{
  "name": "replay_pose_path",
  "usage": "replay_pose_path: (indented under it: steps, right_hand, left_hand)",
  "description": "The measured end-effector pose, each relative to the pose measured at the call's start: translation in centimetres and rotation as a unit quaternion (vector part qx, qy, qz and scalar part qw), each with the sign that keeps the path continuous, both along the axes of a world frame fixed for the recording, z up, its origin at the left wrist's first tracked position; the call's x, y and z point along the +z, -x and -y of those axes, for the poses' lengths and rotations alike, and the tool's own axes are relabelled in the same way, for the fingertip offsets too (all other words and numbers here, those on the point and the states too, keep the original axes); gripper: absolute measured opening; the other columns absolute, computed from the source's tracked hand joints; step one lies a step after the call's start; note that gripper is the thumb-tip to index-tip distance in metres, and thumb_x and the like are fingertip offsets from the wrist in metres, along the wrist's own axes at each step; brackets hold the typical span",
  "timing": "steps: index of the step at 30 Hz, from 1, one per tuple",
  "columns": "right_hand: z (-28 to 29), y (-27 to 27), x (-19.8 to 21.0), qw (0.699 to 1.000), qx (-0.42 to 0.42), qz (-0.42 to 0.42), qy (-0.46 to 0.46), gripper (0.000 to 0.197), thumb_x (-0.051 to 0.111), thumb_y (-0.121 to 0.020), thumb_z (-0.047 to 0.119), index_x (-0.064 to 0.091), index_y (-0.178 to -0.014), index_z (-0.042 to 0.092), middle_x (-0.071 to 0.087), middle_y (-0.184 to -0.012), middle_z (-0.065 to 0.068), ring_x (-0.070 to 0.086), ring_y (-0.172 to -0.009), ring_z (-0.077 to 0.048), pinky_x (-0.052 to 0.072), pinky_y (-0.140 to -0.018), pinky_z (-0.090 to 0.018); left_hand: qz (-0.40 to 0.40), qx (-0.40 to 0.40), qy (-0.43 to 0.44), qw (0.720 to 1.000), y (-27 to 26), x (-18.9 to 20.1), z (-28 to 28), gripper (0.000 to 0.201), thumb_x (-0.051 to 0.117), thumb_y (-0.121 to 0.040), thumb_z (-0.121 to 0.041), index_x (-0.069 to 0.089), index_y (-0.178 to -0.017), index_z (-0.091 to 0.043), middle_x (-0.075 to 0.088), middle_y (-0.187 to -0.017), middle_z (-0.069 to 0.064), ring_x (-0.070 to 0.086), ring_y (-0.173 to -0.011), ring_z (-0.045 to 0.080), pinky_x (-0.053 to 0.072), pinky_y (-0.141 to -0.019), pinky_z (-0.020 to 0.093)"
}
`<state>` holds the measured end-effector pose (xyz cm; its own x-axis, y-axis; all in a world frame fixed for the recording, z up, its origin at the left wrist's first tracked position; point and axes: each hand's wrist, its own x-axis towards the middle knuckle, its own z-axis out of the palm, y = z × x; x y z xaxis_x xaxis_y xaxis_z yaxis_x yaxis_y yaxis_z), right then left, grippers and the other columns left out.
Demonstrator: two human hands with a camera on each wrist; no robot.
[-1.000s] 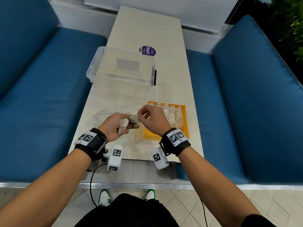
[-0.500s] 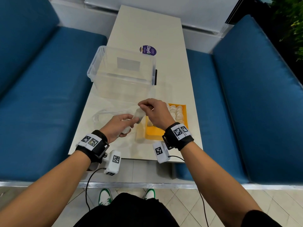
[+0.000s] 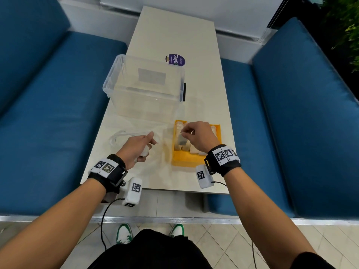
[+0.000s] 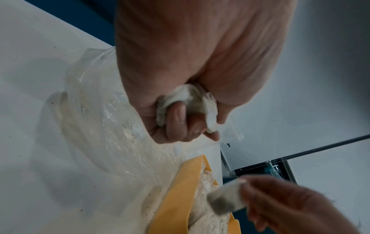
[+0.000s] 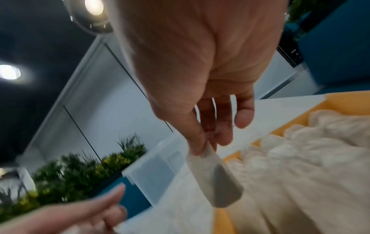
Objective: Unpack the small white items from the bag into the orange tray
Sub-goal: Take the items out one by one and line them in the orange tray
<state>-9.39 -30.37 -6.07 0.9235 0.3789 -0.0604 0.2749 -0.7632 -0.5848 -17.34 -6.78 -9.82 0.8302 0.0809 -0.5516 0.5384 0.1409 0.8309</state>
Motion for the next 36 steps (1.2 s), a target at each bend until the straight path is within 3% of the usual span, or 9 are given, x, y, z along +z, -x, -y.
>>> replay_pose_path:
  steps: [3,6,9,15,19,24,29,32,36]
  right_hand:
    - [0.3,0.0,-2.1,0.997,0.002,-0.063,0.052,0.009,0.072,-0.092,0.015,0.078,-0.097,0.012,0.073,-0.093,-0.003,0.067,-0.083,-0.016,0.055,-0.077,-0.025]
    - [-0.3,0.2,-4.2,0.992,0.014,-0.088,0.084,0.007,0.075,-0.089,0.013,0.077,-0.095,0.014,0.072,-0.091,-0.005,0.068,-0.082,-0.019,0.060,-0.079,-0.036]
    - [-1.0,0.1,-5.2,0.992,0.010,-0.089,0.092,0.013,0.074,-0.088,0.007,0.074,-0.098,0.015,0.069,-0.091,-0.005,0.065,-0.081,-0.019,0.059,-0.077,-0.033]
    - [-1.6,-0.7,-6.0,0.995,-0.007,-0.045,0.092,0.003,0.077,-0.087,0.015,0.075,-0.090,0.014,0.065,-0.094,-0.003,0.061,-0.085,-0.020,0.051,-0.078,-0.032]
    - [-1.7,-1.0,-6.4,0.996,-0.035,-0.049,0.065,0.006,0.078,-0.086,0.015,0.072,-0.085,0.017,0.061,-0.080,0.002,0.059,-0.076,-0.016,0.045,-0.069,-0.027]
    - [-1.7,-1.3,-6.7,0.996,-0.049,-0.058,0.042,0.016,0.078,-0.086,0.016,0.065,-0.079,0.023,0.064,-0.078,0.000,0.064,-0.074,-0.017,0.048,-0.068,-0.025]
    - [-1.6,-1.4,-6.7,0.995,-0.060,-0.056,0.048,0.012,0.078,-0.086,0.018,0.066,-0.086,0.022,0.066,-0.083,0.000,0.063,-0.078,-0.016,0.051,-0.071,-0.026]
    - [-1.5,-1.2,-5.7,0.997,-0.066,-0.020,0.023,0.010,0.076,-0.087,0.016,0.069,-0.095,0.017,0.065,-0.083,0.001,0.058,-0.075,-0.010,0.040,-0.063,-0.010]
    - [-2.4,-0.2,-3.0,0.997,-0.041,0.027,-0.063,0.003,0.072,-0.090,0.016,0.073,-0.092,0.015,0.067,-0.079,0.005,0.055,-0.066,-0.001,0.039,-0.062,-0.009]
  left_hand:
    - [-0.007,0.007,0.005,1.000,-0.1,-0.2,-0.4,0.041,0.061,-0.101,-0.045,0.066,-0.093,-0.006,0.049,-0.082,0.007,0.037,-0.050,0.016,0.022,-0.040,0.022]
    - [-0.011,0.004,0.008,1.000,-0.1,-0.4,-0.5,0.039,0.061,-0.101,-0.045,0.067,-0.095,-0.006,0.049,-0.079,0.005,0.037,-0.048,0.015,0.022,-0.039,0.021]
    - [-0.015,0.002,0.004,1.000,0.0,-0.5,-0.7,0.039,0.062,-0.101,-0.044,0.067,-0.096,-0.006,0.049,-0.079,0.005,0.038,-0.049,0.015,0.022,-0.039,0.021]
    - [-0.016,0.007,-0.003,1.000,0.1,-0.7,-1.1,0.040,0.062,-0.100,-0.044,0.068,-0.098,-0.005,0.050,-0.084,0.006,0.038,-0.047,0.016,0.023,-0.040,0.022]
    - [-0.019,0.005,-0.010,1.000,0.1,-0.5,-1.2,0.040,0.062,-0.100,-0.045,0.069,-0.098,-0.006,0.051,-0.086,0.006,0.041,-0.050,0.016,0.026,-0.039,0.023]
    - [-0.023,0.004,-0.014,1.000,0.0,-0.3,-1.1,0.040,0.062,-0.100,-0.046,0.070,-0.101,-0.006,0.053,-0.086,0.005,0.043,-0.052,0.017,0.031,-0.039,0.022]
    - [-0.030,0.001,0.005,1.000,0.0,-0.4,-1.0,0.039,0.063,-0.100,-0.045,0.062,-0.092,-0.007,0.051,-0.081,0.006,0.041,-0.051,0.017,0.025,-0.040,0.024]
    - [-0.050,0.011,0.038,0.998,0.0,-0.3,-1.0,0.038,0.063,-0.100,-0.044,0.055,-0.086,-0.011,0.049,-0.074,0.004,0.040,-0.053,0.017,0.023,-0.040,0.024]
    - [-0.074,0.042,0.098,0.992,-0.3,0.1,-0.8,0.040,0.059,-0.101,-0.050,0.052,-0.087,-0.014,0.052,-0.068,0.004,0.043,-0.050,0.018,0.026,-0.040,0.023]
